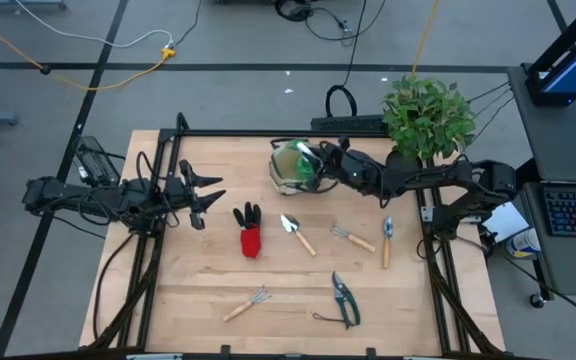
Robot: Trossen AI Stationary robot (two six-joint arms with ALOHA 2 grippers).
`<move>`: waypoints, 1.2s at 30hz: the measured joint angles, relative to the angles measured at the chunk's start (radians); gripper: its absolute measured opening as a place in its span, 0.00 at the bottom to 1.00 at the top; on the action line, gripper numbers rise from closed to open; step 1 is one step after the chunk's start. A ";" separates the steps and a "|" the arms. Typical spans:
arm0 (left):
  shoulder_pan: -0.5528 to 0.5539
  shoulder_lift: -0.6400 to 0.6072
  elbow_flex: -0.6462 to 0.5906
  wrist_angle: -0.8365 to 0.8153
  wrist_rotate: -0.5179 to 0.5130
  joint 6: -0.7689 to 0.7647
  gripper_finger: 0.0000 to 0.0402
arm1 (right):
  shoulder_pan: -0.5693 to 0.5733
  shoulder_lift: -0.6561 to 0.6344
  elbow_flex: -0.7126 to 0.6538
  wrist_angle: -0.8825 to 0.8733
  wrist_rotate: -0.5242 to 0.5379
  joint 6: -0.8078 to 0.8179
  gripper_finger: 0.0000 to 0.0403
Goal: Pick & Place Garden tools in Gardening bag
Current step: Put the green spray bottle into the green gardening bag
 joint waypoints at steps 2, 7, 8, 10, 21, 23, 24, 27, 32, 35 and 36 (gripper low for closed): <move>0.000 0.000 0.000 0.000 0.000 0.000 0.41 | -0.003 0.000 0.000 -0.019 0.000 0.006 0.12; 0.000 0.000 0.000 0.000 0.000 0.000 0.41 | -0.004 0.005 0.000 -0.069 0.029 0.032 0.12; 0.000 0.000 0.000 0.000 0.000 0.000 0.41 | -0.003 0.005 0.000 -0.077 0.059 0.036 0.12; 0.000 0.000 0.000 0.000 0.000 0.000 0.41 | 0.000 0.005 0.000 -0.078 0.127 0.041 0.12; 0.000 0.000 0.000 0.000 0.000 0.000 0.41 | 0.004 0.005 0.000 -0.227 0.210 0.102 0.13; 0.000 0.000 0.000 0.000 0.000 0.000 0.41 | 0.004 0.005 0.000 -0.234 0.212 0.103 0.14; 0.000 0.000 0.000 0.000 0.000 0.000 0.41 | 0.004 0.005 0.000 -0.230 0.215 0.103 0.14; 0.000 0.000 0.000 0.000 0.000 -0.007 0.41 | 0.004 0.005 0.000 -0.230 0.217 0.104 0.14; 0.000 0.000 0.000 0.000 0.000 -0.024 0.41 | 0.004 0.005 0.000 -0.259 0.217 0.104 0.14; 0.000 0.000 0.000 0.000 0.000 -0.026 0.41 | 0.005 0.005 0.000 -0.265 0.254 0.103 0.17; 0.000 0.000 0.000 0.000 0.000 -0.027 0.41 | 0.005 0.005 0.000 -0.265 0.277 0.103 0.18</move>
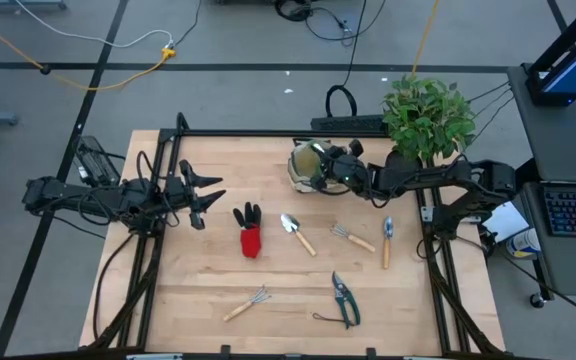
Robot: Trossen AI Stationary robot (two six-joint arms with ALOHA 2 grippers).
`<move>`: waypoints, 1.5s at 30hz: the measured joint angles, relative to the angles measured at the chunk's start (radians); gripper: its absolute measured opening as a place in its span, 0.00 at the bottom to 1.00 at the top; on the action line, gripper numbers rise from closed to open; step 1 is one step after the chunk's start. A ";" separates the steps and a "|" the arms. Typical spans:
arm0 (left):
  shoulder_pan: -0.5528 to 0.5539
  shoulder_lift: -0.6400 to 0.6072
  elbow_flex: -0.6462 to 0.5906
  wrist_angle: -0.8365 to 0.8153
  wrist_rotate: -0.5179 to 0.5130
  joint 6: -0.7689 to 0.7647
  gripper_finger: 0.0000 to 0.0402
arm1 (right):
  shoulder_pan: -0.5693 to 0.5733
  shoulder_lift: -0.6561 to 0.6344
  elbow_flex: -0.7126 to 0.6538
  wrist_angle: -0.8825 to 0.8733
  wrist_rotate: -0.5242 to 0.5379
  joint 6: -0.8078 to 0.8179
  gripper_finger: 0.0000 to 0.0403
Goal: Pick & Place Garden tools in Gardening bag
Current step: Put the green spray bottle into the green gardening bag, then put the red gloves into the green gardening bag
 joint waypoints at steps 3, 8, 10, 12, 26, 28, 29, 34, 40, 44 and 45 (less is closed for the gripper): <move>0.000 0.000 0.000 0.000 0.000 0.000 0.41 | 0.000 0.000 0.000 0.000 0.044 -0.001 0.21; 0.000 0.000 0.000 0.000 0.000 0.000 0.41 | 0.000 0.000 0.000 0.000 0.038 -0.011 0.29; 0.000 0.000 0.000 0.000 0.000 0.000 0.41 | 0.000 0.000 0.000 0.000 0.041 -0.010 0.33; 0.000 0.000 0.000 0.000 0.000 0.000 0.41 | 0.000 0.000 0.000 0.001 0.072 -0.005 0.36; 0.000 0.000 0.000 0.000 0.000 0.000 0.41 | 0.012 -0.002 0.000 0.026 0.195 -0.051 0.39; 0.000 0.000 0.000 0.000 0.000 0.000 0.41 | 0.025 -0.014 -0.001 0.070 0.195 -0.112 0.39; 0.000 0.000 0.000 0.000 0.000 0.000 0.41 | 0.033 -0.021 -0.001 0.101 0.193 -0.144 0.39; 0.000 0.001 0.000 -0.007 0.008 -0.020 0.41 | 0.097 -0.060 -0.001 0.202 0.156 -0.241 0.40; 0.000 0.062 0.000 0.019 0.055 -0.075 0.41 | 0.169 -0.105 0.000 0.153 -0.177 -0.237 0.40; 0.002 0.145 0.000 0.016 0.056 -0.214 0.41 | 0.209 -0.129 0.000 0.095 -0.308 -0.191 0.40; 0.003 0.169 0.000 0.015 0.056 -0.248 0.41 | 0.217 -0.137 0.000 0.074 -0.314 -0.178 0.40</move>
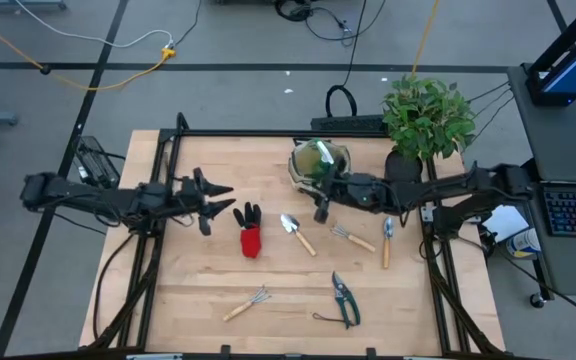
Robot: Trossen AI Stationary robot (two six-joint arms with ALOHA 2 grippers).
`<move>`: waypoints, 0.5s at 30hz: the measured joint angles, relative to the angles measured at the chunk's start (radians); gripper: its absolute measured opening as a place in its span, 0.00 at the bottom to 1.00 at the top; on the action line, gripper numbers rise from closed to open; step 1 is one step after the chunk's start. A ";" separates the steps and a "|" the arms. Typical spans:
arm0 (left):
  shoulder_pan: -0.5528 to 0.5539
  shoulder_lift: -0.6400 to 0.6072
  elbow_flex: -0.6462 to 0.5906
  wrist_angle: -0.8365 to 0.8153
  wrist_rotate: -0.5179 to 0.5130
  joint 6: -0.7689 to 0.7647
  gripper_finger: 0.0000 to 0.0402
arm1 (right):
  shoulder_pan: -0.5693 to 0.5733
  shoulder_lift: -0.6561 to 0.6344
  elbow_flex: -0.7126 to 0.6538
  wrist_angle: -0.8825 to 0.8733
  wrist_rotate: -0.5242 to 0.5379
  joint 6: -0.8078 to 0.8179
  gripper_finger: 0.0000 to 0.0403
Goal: Pick & Place Garden tools in Gardening bag
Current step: Put the red gloves into the green gardening bag
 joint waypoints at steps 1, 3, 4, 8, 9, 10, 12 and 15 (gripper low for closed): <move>0.001 0.022 0.001 -0.006 0.001 -0.032 0.41 | 0.006 -0.007 0.000 -0.026 0.001 0.013 0.40; 0.002 0.072 0.025 -0.054 0.000 -0.099 0.41 | 0.015 -0.030 0.000 -0.087 0.010 0.035 0.40; 0.002 0.096 0.044 -0.092 0.001 -0.132 0.41 | 0.018 -0.043 0.000 -0.117 0.010 0.049 0.40; 0.002 0.187 0.122 -0.268 0.001 -0.242 0.41 | 0.024 -0.089 -0.001 -0.193 0.010 0.085 0.40; 0.002 0.206 0.136 -0.308 0.002 -0.266 0.41 | 0.026 -0.098 -0.001 -0.196 0.010 0.090 0.40; 0.002 0.223 0.146 -0.342 0.012 -0.291 0.41 | 0.026 -0.105 -0.001 -0.204 0.010 0.092 0.40; 0.002 0.254 0.155 -0.376 0.064 -0.359 0.41 | 0.026 -0.114 -0.001 -0.208 0.010 0.092 0.40; -0.002 0.300 0.156 -0.380 0.171 -0.508 0.41 | 0.026 -0.115 -0.001 -0.202 0.010 0.076 0.40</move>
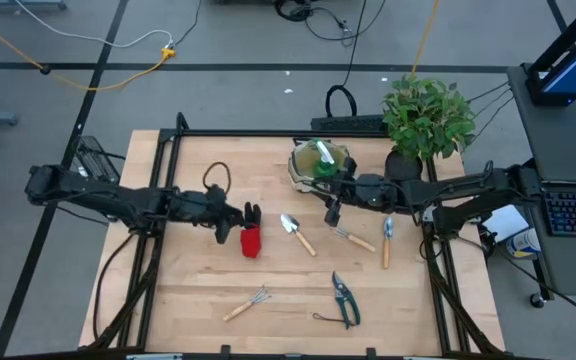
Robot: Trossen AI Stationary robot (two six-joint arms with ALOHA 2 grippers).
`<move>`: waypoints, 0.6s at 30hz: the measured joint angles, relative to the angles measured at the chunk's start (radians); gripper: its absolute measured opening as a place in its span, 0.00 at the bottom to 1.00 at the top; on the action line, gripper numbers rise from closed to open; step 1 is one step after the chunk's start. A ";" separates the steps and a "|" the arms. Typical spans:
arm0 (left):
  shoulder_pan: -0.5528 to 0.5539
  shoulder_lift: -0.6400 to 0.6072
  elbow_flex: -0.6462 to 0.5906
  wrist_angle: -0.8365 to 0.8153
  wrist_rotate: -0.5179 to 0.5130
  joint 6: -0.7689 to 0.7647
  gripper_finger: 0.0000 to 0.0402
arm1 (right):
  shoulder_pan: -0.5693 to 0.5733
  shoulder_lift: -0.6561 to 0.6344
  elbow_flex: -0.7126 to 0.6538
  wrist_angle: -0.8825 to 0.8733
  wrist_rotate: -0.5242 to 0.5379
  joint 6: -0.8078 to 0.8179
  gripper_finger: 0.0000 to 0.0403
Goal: Pick & Place Garden tools in Gardening bag
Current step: Put the red gloves into the green gardening bag
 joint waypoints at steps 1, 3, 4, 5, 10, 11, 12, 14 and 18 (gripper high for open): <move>-0.005 0.016 0.000 -0.001 0.032 -0.049 0.41 | 0.000 0.000 0.000 0.000 0.000 -0.008 0.40; -0.017 0.052 0.000 -0.002 0.080 -0.124 0.41 | 0.000 0.003 0.000 0.001 0.000 -0.013 0.40; -0.024 0.071 0.000 -0.002 0.094 -0.149 0.41 | 0.000 0.005 0.000 0.002 0.000 -0.013 0.40; -0.030 0.089 0.000 -0.002 0.100 -0.171 0.41 | 0.000 0.008 0.000 0.001 0.000 -0.013 0.40; -0.049 0.179 0.000 -0.002 0.094 -0.294 0.41 | 0.000 0.010 0.000 0.002 0.000 -0.013 0.40; -0.048 0.195 0.000 -0.002 0.089 -0.310 0.41 | 0.000 0.010 0.000 0.001 0.000 -0.013 0.40; -0.047 0.209 0.000 -0.002 0.079 -0.322 0.41 | 0.000 0.010 0.000 0.001 0.000 -0.013 0.40; -0.043 0.237 0.000 -0.001 0.048 -0.343 0.41 | 0.000 0.010 0.000 0.002 0.000 -0.013 0.40; -0.027 0.280 0.000 0.021 -0.010 -0.348 0.41 | 0.000 0.010 0.000 0.001 0.000 -0.013 0.39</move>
